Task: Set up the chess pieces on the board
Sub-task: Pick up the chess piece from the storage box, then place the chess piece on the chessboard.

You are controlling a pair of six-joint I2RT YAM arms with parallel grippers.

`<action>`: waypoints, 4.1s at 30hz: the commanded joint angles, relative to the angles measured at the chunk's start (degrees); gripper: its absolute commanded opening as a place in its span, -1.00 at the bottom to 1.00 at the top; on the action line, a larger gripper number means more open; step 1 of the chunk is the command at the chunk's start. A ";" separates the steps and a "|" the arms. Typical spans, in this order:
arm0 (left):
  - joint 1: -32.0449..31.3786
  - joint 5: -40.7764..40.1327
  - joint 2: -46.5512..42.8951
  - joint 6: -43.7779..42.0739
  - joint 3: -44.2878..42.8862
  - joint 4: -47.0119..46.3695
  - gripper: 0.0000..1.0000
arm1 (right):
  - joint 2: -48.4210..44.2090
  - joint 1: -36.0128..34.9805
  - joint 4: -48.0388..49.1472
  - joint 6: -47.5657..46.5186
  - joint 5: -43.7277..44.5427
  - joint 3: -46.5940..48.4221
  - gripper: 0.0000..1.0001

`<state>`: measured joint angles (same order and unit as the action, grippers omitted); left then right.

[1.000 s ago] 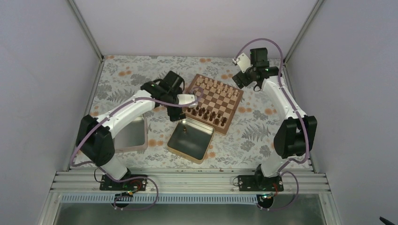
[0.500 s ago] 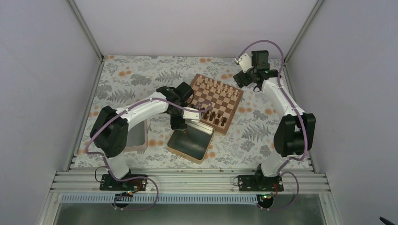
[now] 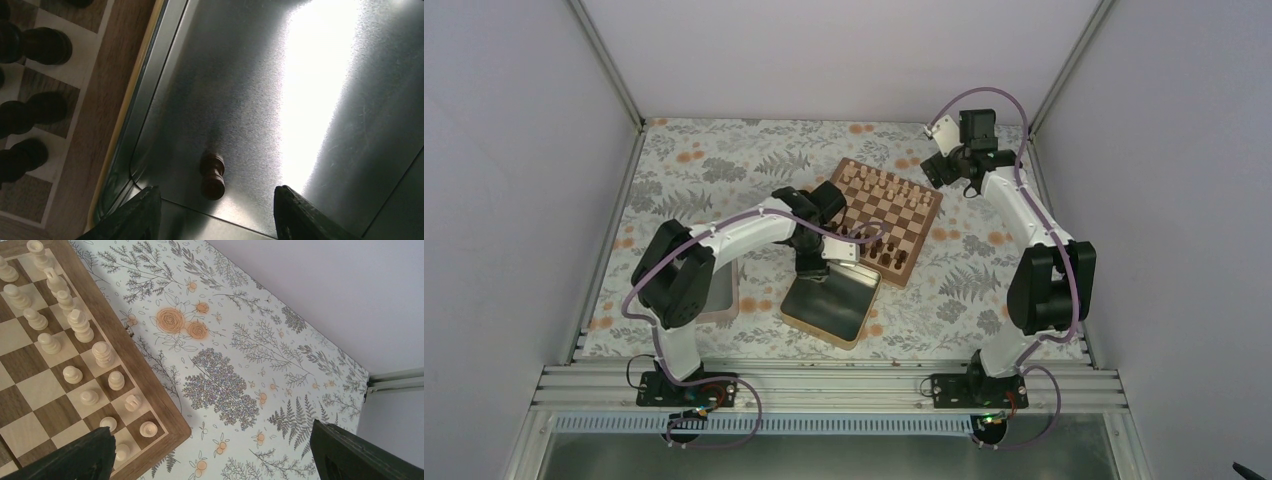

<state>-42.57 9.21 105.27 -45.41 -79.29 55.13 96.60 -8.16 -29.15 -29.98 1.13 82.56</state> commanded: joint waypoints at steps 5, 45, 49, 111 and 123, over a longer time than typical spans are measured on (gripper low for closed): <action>-1.08 -0.86 1.75 0.88 0.89 -1.45 0.09 | -0.80 -0.22 1.55 0.00 0.05 -0.89 1.00; -2.33 -5.95 4.82 3.26 1.21 -1.82 -0.64 | -3.43 -1.22 1.28 -0.34 0.09 -1.09 1.00; -2.73 -6.60 4.29 3.54 0.90 -1.23 -0.68 | -3.34 -1.18 1.20 -0.36 0.19 -1.06 1.00; 8.38 -8.43 9.26 -2.92 -16.70 0.68 -0.81 | -2.80 -1.09 0.32 -1.53 1.86 -1.75 1.00; 8.38 -7.51 11.51 -3.19 -18.36 1.60 -0.81 | -2.73 -1.09 0.30 -1.60 2.52 -1.96 1.00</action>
<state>-34.28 0.56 116.03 -47.59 -96.05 56.07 94.13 -8.95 -29.21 -31.44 2.72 81.58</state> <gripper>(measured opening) 0.130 0.996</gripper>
